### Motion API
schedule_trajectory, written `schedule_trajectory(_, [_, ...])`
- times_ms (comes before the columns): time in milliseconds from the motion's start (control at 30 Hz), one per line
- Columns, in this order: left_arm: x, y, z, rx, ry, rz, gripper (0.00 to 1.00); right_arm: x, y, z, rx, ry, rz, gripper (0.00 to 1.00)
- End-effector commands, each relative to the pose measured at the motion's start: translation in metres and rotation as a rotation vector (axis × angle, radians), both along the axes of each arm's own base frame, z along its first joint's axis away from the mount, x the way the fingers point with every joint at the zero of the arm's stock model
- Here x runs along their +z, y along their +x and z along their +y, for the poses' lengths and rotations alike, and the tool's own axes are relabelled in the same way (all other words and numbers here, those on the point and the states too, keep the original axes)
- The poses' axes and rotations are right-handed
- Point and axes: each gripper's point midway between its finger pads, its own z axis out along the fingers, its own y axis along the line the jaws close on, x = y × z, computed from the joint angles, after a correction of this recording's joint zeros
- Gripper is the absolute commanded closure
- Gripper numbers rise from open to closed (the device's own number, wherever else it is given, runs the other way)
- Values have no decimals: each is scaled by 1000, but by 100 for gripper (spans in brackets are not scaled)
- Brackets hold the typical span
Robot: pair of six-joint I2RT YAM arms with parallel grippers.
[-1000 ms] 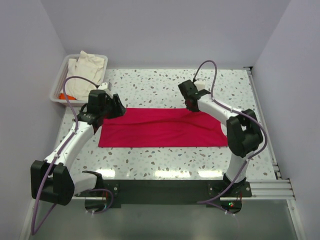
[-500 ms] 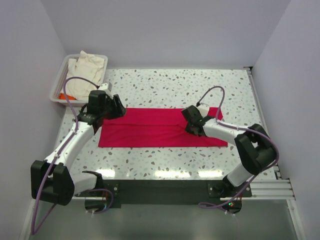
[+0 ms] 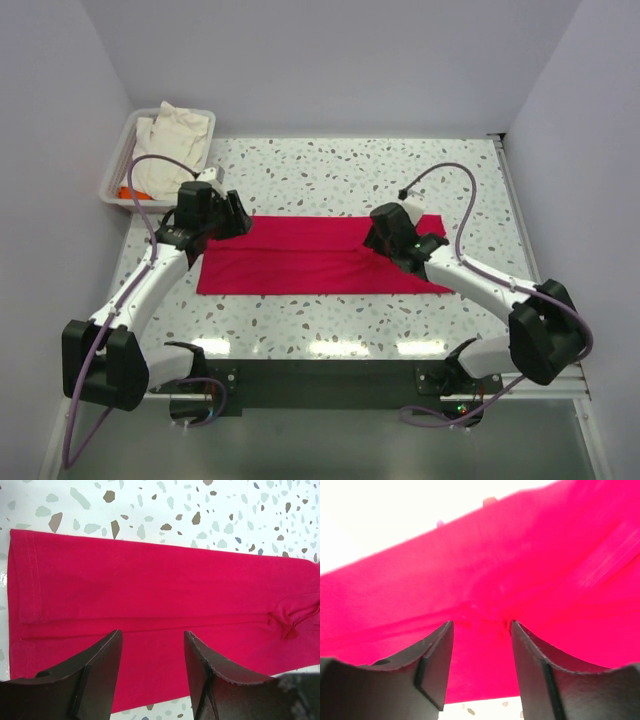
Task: Fold and stack the t-shirts
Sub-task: Fold the tshirt
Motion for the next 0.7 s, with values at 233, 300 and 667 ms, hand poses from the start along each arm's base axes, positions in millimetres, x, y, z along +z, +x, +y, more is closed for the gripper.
schedule_trajectory(233, [-1,-14,-71,-176,-85,-4,41,28,28,-93,-149,-237,59,45])
schedule_trajectory(300, [-6,-16,-93,-206,-102,5,40,21,36,-100,-150,-182,78,45])
schedule_trajectory(667, [-35,-35,-257,-493,-87,35,44,15,83,-125,-202,-13,134,49])
